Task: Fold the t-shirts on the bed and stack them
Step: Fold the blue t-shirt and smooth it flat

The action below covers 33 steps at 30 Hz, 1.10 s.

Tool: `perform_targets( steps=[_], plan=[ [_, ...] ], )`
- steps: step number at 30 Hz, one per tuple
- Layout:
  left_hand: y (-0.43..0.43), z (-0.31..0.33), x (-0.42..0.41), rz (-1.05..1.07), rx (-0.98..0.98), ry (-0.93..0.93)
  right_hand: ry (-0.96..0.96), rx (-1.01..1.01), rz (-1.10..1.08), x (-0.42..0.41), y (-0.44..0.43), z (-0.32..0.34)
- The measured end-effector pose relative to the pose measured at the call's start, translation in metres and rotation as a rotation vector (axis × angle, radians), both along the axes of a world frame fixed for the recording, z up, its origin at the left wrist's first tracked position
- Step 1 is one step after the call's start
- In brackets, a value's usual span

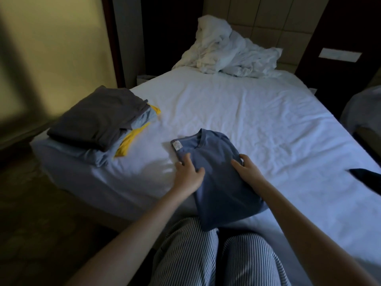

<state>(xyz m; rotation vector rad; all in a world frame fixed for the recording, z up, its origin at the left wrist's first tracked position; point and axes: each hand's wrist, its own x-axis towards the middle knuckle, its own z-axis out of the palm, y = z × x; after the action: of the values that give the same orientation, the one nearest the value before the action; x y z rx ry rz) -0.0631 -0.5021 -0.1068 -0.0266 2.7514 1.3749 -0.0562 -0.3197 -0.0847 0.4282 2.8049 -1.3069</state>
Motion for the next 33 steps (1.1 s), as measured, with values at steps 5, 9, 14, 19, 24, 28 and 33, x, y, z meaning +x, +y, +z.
perform_targets(
  steps=[5, 9, 14, 19, 24, 28, 33],
  plan=[
    [0.006, 0.0, -0.003, 0.017, 0.391, -0.006, 0.116, -0.04, -0.082, 0.008, -0.014, 0.001],
    [-0.015, 0.013, -0.014, -0.082, 0.46, 0.031, 0.176, -0.178, -0.124, 0.01, -0.03, 0.015],
    [-0.056, 0.041, -0.036, -0.256, 0.267, 0.152, 0.309, -0.378, -0.186, 0.01, -0.073, 0.026],
    [-0.106, 0.08, -0.064, -0.35, 0.078, 0.255, 0.413, -0.566, -0.157, -0.006, -0.125, 0.043],
    [-0.18, 0.138, -0.099, -0.268, -0.026, 0.358, 0.488, -0.677, 0.016, -0.045, -0.19, 0.078],
    [-0.243, 0.184, -0.133, -0.196, -0.1, 0.459, 0.487, -0.69, 0.165, -0.098, -0.248, 0.104],
    [-0.305, 0.186, -0.171, 0.06, -0.84, 0.052, 0.178, -0.611, 0.148, -0.15, -0.301, 0.083]
  ],
)
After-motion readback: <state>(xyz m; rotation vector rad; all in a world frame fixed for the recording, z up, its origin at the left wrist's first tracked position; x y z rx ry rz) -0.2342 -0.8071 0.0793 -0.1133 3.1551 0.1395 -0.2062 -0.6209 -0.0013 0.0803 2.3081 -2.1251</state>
